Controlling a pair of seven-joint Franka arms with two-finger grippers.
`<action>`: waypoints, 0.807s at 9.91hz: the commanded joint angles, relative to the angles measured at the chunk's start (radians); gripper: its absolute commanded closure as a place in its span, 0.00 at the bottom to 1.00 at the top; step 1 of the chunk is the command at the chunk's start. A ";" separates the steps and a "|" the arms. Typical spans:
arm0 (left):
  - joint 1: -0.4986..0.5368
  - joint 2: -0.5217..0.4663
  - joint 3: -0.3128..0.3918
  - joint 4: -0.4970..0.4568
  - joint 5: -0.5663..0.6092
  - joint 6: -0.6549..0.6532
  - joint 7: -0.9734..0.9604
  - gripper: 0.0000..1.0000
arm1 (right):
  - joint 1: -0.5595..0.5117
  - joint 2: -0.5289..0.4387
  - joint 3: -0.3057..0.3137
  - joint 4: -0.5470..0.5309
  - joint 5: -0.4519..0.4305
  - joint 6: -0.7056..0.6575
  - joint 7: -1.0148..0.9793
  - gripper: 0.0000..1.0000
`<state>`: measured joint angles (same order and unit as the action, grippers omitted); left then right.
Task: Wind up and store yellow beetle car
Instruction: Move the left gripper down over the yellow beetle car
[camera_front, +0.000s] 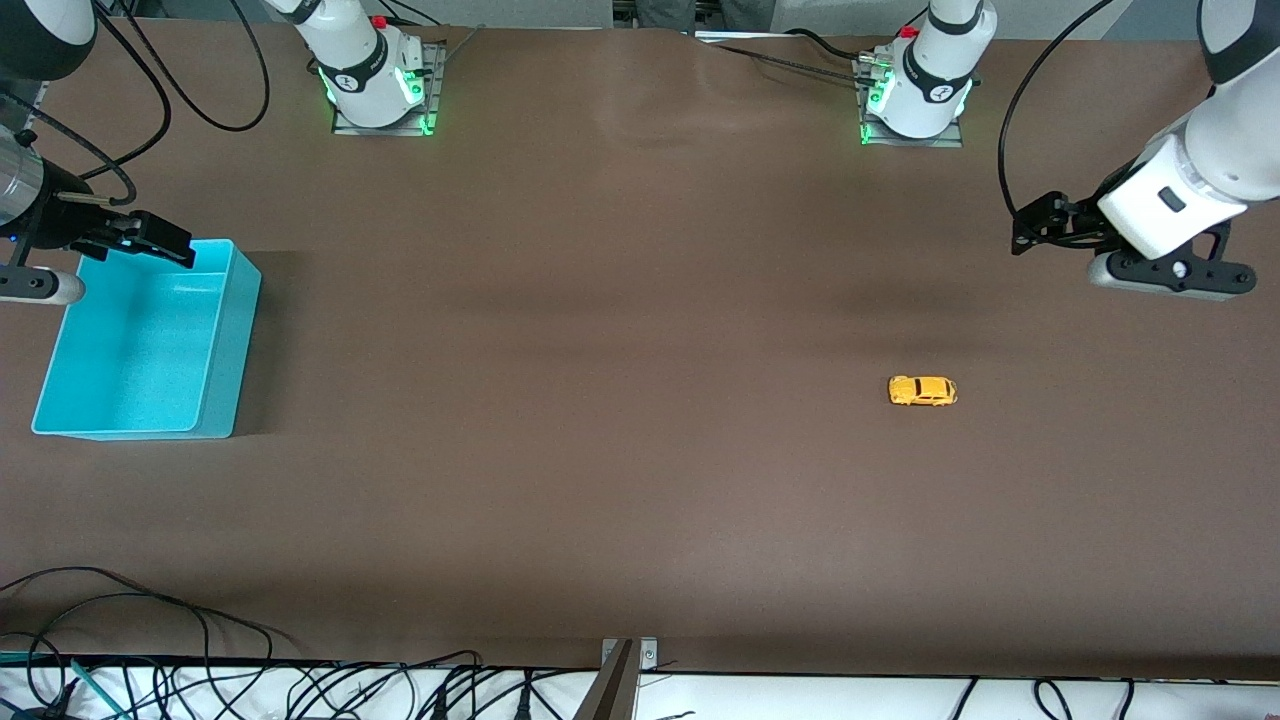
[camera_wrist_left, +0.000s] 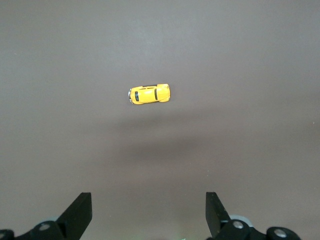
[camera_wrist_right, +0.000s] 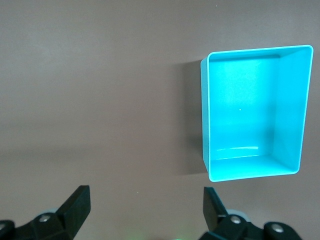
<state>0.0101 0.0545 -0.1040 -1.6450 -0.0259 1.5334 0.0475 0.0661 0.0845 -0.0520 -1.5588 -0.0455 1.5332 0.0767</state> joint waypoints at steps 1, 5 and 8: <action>-0.001 0.056 0.004 0.013 0.001 -0.007 0.142 0.00 | -0.003 -0.009 0.001 -0.013 -0.014 0.007 0.006 0.00; 0.007 0.191 0.004 -0.004 0.000 0.137 0.493 0.00 | -0.003 -0.009 0.001 -0.015 -0.014 0.004 0.006 0.00; 0.011 0.261 0.004 -0.106 0.000 0.349 0.826 0.00 | -0.005 -0.008 0.001 -0.014 -0.007 -0.005 -0.002 0.00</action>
<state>0.0152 0.3059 -0.1002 -1.6857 -0.0256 1.7836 0.7217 0.0656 0.0859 -0.0534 -1.5628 -0.0455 1.5322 0.0767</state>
